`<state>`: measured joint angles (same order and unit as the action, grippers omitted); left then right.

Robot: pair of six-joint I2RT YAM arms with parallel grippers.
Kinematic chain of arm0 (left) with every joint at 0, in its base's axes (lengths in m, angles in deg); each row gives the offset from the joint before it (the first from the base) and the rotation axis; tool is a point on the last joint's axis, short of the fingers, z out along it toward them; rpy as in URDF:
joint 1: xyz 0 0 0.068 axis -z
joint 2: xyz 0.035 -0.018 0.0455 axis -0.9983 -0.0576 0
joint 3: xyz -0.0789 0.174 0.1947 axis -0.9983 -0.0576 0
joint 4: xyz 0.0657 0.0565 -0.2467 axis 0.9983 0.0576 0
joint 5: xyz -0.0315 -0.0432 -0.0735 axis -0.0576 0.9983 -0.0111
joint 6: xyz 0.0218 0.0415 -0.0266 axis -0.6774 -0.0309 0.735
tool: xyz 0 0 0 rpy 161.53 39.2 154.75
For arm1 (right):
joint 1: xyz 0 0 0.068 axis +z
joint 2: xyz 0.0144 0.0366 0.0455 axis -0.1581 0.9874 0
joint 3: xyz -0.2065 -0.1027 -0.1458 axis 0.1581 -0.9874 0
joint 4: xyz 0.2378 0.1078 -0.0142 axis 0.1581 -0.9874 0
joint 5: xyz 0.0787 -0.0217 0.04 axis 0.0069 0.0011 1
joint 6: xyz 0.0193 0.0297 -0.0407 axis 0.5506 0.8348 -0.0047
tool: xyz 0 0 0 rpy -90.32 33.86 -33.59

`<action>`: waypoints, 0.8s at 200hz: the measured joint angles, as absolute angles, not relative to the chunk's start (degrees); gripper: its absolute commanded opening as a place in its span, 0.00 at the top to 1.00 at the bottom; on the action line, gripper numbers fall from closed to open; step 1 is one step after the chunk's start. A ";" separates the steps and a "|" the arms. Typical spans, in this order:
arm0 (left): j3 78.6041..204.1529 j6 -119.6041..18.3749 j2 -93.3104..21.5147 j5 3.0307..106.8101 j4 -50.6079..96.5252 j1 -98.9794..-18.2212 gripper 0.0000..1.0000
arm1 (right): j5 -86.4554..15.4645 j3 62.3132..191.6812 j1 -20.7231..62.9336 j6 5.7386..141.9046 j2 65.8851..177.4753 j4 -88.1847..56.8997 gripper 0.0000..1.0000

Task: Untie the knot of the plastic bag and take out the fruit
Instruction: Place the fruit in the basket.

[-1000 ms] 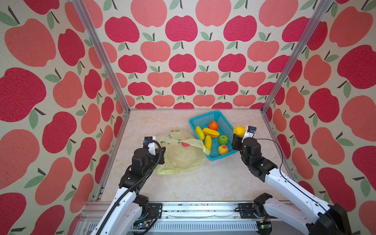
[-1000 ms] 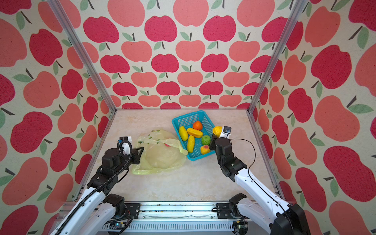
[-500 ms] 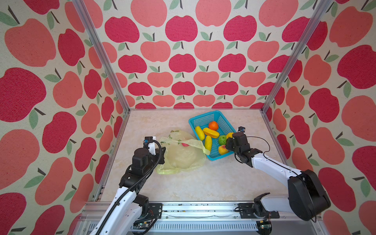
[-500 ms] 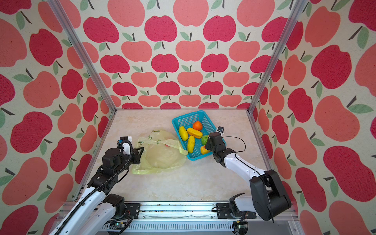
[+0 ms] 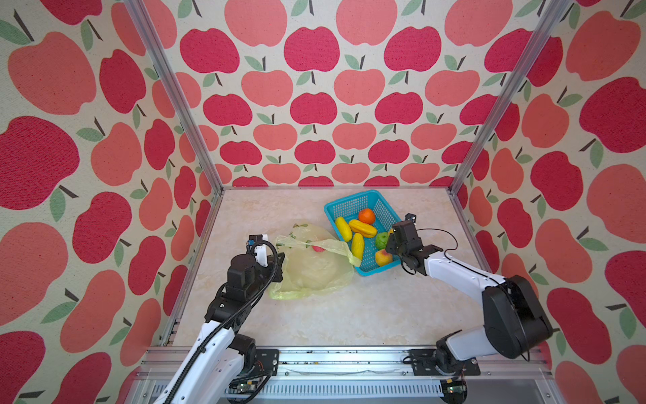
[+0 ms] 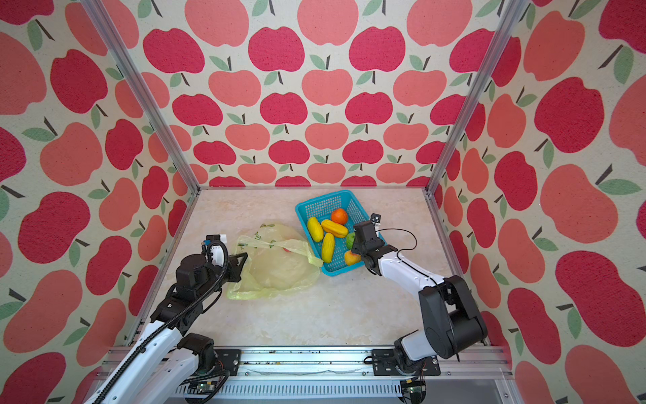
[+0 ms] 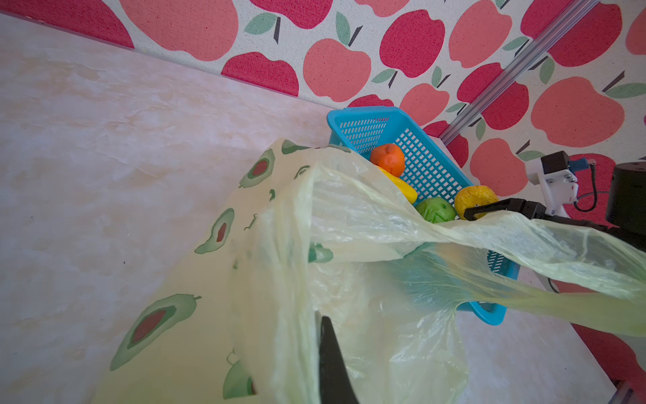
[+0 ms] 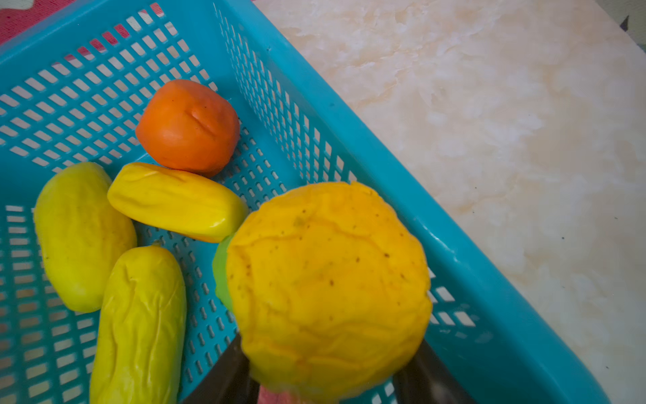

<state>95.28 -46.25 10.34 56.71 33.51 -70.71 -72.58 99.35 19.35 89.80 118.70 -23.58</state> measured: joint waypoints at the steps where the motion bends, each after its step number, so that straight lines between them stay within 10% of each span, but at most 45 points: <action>1: 95.28 -46.25 10.34 56.71 33.51 -70.71 1.00 | -72.66 99.43 19.37 89.74 118.79 -23.71 0.54; 77: 95.28 -46.25 10.17 56.71 33.51 -70.71 1.00 | -75.26 107.24 19.37 88.01 129.46 -31.36 0.49; 160: 95.28 -46.25 9.58 56.71 33.51 -70.71 1.00 | -75.81 106.76 20.33 86.54 126.00 -32.60 0.18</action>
